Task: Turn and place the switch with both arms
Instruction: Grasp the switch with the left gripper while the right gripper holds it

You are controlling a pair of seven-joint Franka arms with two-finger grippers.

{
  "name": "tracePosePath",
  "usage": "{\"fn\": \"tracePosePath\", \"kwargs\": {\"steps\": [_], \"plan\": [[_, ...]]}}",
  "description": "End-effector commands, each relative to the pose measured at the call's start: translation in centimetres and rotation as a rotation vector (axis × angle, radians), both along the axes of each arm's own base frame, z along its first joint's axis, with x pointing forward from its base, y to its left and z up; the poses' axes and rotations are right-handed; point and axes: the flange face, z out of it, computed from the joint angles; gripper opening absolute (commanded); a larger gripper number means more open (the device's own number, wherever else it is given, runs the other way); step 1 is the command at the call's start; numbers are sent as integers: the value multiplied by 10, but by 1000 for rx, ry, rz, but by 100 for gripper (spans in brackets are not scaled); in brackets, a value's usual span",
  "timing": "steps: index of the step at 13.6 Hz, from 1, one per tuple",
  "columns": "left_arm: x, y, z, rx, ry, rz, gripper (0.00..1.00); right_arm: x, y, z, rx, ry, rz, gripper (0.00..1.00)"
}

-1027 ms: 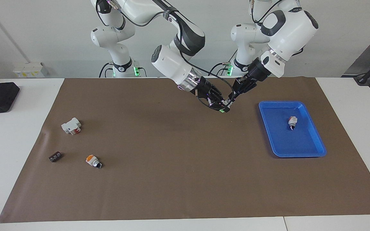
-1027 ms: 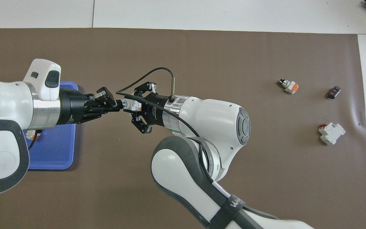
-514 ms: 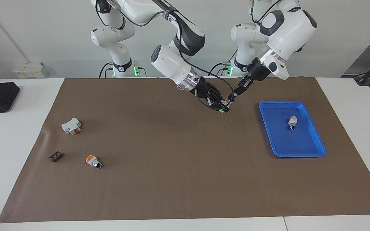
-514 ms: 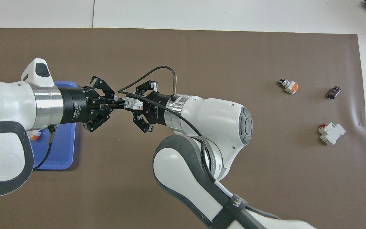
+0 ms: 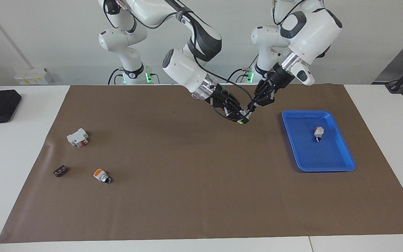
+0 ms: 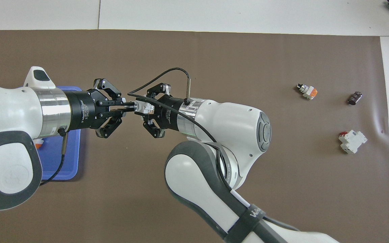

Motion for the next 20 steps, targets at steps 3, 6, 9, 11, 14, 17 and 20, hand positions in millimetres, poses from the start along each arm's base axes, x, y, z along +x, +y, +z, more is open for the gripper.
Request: {"fn": "tracePosePath", "kwargs": {"steps": [3, 6, 9, 11, 14, 17, 20], "plan": [[-14, -20, 2, -25, 7, 12, 0, -3, 17, 0, 17, -4, 1, 0], [-14, -20, 2, -24, 6, 10, 0, -2, 16, 0, 18, -1, -3, 0], [-14, -20, 1, -24, 8, 12, 0, -4, 18, 0, 0, -30, 19, 100], [-14, -20, 1, -24, 7, 11, 0, -3, 17, 0, -9, -51, 34, 100], [-15, -19, -1, -21, 9, 11, 0, 0, 12, 3, -7, -55, 32, 100], [-13, -14, -2, -19, 5, 13, 0, 2, 9, 4, -14, -71, 41, 100], [-10, -2, -5, -7, 2, 26, 0, 0, 8, 1, -19, -67, 42, 100]]}}
